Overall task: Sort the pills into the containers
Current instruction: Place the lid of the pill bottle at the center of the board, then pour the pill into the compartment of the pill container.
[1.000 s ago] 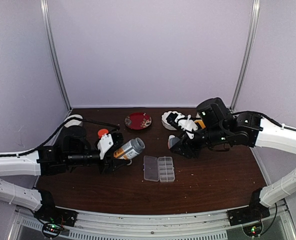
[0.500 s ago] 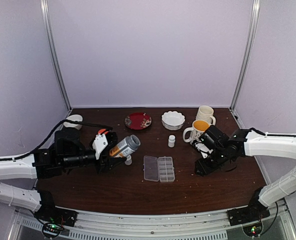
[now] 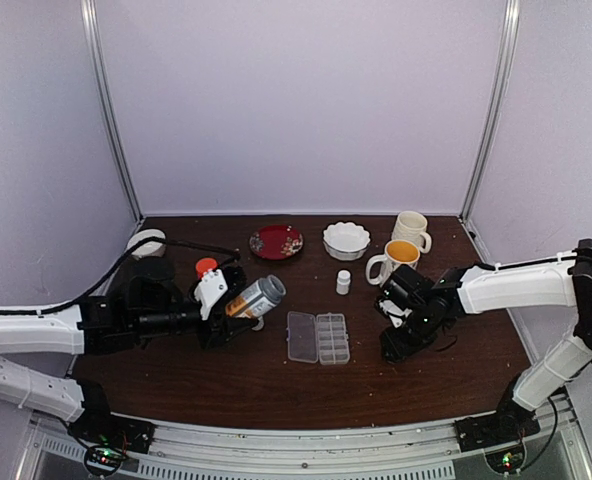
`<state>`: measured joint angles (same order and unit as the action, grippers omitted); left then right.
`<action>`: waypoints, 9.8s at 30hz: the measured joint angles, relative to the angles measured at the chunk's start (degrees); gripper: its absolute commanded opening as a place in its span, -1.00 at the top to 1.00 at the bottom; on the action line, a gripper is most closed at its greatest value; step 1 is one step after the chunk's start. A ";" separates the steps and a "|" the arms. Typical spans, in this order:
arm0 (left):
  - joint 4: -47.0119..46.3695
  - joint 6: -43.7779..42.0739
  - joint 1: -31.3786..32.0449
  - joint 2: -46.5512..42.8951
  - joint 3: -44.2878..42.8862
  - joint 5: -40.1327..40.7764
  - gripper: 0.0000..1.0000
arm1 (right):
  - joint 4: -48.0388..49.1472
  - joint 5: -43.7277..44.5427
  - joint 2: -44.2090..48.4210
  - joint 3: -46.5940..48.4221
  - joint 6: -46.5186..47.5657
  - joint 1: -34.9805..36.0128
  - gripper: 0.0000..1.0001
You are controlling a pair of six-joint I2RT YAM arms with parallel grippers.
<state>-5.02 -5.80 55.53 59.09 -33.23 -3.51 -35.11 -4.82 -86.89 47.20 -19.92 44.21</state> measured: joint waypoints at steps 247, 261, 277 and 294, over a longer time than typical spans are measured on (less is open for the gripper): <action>72.57 11.76 1.33 72.06 -85.55 2.71 1.00 | 32.72 -0.66 18.86 -15.63 -21.40 3.93 0.07; 70.51 11.82 1.20 71.63 -83.03 1.99 1.00 | 31.87 -0.31 19.41 -15.63 -21.40 3.93 0.07; 70.53 12.79 1.18 69.44 -79.06 5.57 1.00 | 31.89 -0.28 19.41 -15.63 -21.40 3.93 0.07; 70.69 13.09 1.14 67.54 -77.64 4.98 1.00 | 31.91 -0.33 18.88 -15.63 -21.40 3.93 0.07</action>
<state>65.67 7.29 56.66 126.63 -110.87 1.48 -3.20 -5.15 -68.01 31.57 -41.32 48.14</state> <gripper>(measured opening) 0.526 0.463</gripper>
